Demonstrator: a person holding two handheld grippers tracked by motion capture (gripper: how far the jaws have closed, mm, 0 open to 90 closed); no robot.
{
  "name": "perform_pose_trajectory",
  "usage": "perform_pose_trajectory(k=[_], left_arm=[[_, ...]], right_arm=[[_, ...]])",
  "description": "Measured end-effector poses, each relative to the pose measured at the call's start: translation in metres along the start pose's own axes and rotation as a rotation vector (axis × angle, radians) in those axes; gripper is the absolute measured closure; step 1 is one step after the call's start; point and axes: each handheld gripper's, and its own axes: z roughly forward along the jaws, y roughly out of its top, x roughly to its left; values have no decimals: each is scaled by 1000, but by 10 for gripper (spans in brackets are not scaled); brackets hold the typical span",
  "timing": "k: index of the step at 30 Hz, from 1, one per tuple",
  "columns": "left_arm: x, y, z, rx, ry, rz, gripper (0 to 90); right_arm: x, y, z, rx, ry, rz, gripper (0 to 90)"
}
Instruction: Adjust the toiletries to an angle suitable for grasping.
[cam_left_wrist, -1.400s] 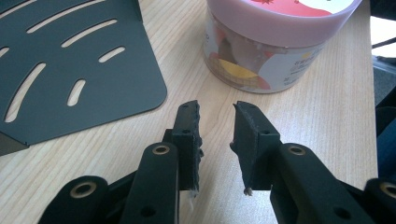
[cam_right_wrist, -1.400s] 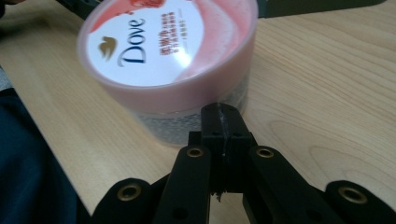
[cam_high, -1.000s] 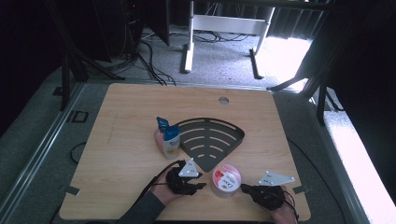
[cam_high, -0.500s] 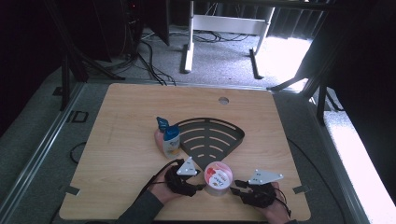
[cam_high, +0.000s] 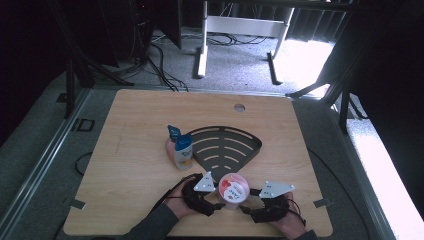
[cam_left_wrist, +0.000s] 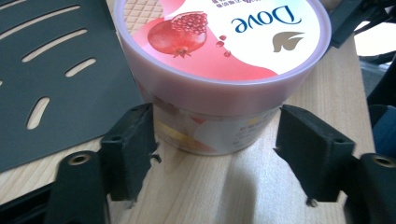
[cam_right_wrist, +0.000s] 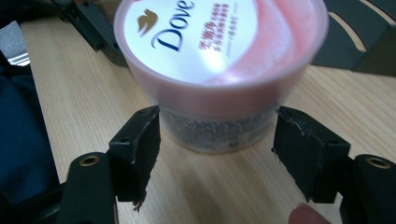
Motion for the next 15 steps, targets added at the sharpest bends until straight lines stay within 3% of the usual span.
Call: perform_pose_trajectory(k=[7,11,15], left_arm=[[-5,2,3,5,37,25,219],[-3,4,2,-27,18,-13,199],[-2,4,1,-31,10,-16,194]], right_arm=[[-3,3,1,-21,13,-23,252],[-3,6,1,-9,17,-40,231],[-4,7,3,-10,20,-44,209]])
